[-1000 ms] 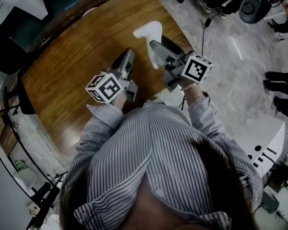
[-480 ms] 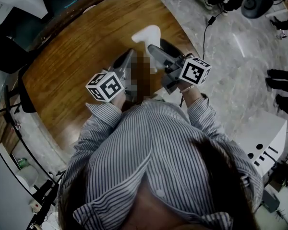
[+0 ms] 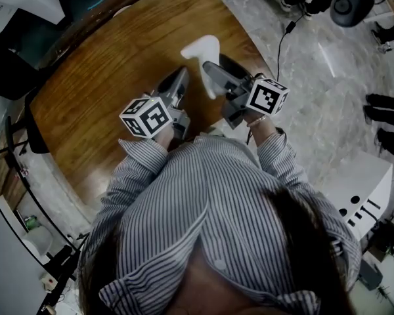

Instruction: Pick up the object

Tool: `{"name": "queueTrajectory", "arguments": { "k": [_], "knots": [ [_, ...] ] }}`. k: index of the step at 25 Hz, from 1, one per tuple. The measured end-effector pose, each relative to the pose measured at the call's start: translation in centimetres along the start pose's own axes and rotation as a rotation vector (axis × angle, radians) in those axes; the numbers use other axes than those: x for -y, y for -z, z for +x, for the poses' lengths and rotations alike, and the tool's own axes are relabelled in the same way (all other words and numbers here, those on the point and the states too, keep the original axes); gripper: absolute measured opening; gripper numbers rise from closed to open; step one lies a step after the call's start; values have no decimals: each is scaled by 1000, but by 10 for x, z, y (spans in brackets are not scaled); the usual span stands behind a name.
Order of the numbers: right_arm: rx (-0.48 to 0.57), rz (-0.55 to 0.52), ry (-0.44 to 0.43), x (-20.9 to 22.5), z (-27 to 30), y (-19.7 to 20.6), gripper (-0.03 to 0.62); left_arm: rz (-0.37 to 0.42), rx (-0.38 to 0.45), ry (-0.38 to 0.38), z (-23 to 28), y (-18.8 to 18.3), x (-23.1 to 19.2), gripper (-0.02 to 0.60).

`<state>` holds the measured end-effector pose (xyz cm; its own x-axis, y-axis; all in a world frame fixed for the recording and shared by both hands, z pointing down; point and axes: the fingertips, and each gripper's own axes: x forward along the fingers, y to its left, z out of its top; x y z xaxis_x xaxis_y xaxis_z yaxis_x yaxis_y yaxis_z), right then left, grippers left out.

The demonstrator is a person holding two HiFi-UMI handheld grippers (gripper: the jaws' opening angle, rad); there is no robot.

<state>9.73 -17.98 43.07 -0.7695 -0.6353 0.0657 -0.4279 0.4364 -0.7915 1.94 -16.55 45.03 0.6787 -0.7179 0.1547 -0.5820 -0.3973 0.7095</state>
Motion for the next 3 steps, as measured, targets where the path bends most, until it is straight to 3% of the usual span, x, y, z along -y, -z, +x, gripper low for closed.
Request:
{"name": "queueTrajectory", "arguments": {
  "k": [3],
  "knots": [
    [-3, 10, 2, 1, 1, 2, 399, -1, -2, 0, 0, 1, -1, 0]
  ]
}}
